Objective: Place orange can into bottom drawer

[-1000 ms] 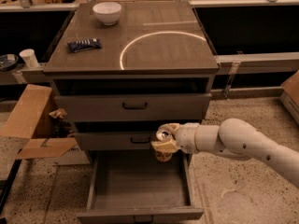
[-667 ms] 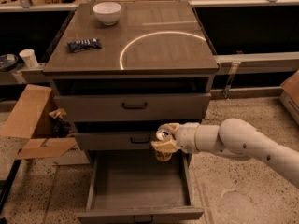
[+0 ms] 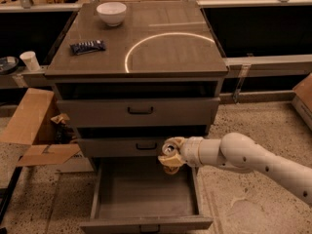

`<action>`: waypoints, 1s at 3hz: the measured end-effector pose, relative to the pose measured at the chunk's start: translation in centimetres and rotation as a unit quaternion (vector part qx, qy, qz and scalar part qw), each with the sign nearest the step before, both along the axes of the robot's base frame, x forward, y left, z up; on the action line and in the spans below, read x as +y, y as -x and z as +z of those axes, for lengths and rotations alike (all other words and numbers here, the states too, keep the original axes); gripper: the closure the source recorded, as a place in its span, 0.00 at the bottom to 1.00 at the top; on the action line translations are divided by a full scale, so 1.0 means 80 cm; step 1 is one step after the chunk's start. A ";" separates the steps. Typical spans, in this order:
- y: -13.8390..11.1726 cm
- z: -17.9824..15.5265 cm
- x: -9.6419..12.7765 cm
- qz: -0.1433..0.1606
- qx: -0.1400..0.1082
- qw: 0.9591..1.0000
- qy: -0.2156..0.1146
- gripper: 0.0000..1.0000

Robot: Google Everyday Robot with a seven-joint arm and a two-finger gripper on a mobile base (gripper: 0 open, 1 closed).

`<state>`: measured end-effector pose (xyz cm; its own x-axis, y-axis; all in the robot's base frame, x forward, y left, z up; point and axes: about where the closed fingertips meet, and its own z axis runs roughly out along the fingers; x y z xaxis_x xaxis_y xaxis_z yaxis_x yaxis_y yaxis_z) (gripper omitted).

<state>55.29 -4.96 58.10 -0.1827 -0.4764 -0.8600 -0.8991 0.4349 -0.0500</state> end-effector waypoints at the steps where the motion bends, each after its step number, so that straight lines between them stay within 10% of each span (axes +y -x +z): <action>1: -0.002 -0.069 -0.009 0.001 0.009 1.000 -0.009 1.00; 3: 0.009 -0.209 -0.013 -0.021 0.055 0.996 -0.060 1.00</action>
Offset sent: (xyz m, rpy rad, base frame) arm -0.0031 -0.0242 -0.1774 0.1119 0.1021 -0.0532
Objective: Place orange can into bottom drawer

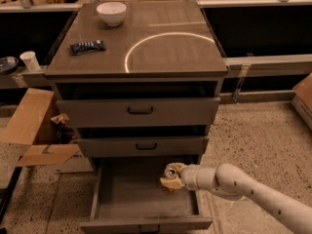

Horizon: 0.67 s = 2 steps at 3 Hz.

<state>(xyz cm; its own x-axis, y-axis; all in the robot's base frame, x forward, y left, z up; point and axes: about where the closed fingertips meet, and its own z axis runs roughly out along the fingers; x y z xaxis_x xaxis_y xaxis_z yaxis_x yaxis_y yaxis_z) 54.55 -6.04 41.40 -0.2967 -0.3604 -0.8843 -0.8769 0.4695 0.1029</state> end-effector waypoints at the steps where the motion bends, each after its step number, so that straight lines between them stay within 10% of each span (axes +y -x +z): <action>1: -0.002 -0.009 0.001 -0.001 -0.003 1.000 0.006 1.00; 2: -0.006 -0.055 0.002 0.036 -0.022 0.999 0.016 1.00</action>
Offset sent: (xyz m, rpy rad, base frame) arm 0.0216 -0.0098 -0.0991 -0.0507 -0.1195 0.1643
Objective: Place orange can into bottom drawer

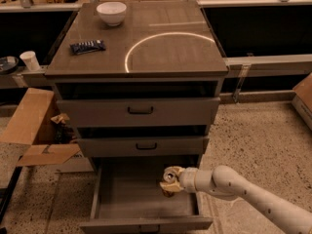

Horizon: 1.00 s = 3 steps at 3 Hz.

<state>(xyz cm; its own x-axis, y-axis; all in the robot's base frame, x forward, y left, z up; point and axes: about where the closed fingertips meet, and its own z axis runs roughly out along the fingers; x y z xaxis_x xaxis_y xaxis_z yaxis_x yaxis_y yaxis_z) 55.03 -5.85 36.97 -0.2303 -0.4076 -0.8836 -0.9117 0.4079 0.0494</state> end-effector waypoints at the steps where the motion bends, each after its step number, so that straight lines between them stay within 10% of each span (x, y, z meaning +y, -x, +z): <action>1: -0.012 -0.063 0.003 0.037 -0.012 0.999 0.003 1.00; 3: -0.039 -0.199 0.004 0.070 0.014 0.997 0.033 0.96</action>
Offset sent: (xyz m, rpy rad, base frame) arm 0.0410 -0.0076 -0.1674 -0.0397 -0.0099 0.1456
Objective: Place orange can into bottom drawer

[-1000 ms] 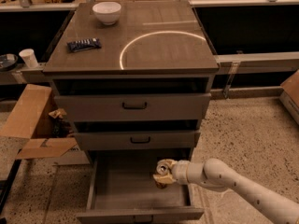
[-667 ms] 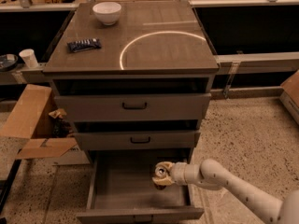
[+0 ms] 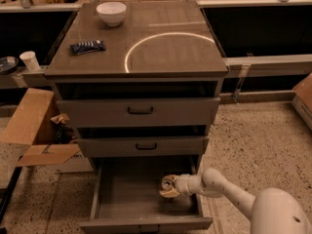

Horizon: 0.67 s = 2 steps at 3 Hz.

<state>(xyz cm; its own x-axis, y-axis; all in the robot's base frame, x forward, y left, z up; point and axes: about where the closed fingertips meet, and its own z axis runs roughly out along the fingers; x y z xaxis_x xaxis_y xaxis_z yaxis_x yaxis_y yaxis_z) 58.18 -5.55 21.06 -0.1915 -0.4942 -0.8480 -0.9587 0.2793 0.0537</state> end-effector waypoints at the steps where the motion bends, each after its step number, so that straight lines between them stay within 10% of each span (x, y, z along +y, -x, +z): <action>1: -0.003 -0.028 0.003 0.005 0.011 1.000 0.012 0.75; 2: -0.008 -0.040 -0.001 0.003 0.011 1.000 0.010 0.50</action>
Offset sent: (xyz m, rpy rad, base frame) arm 0.0144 -0.0100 -0.0400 -0.0198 0.0146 -0.0070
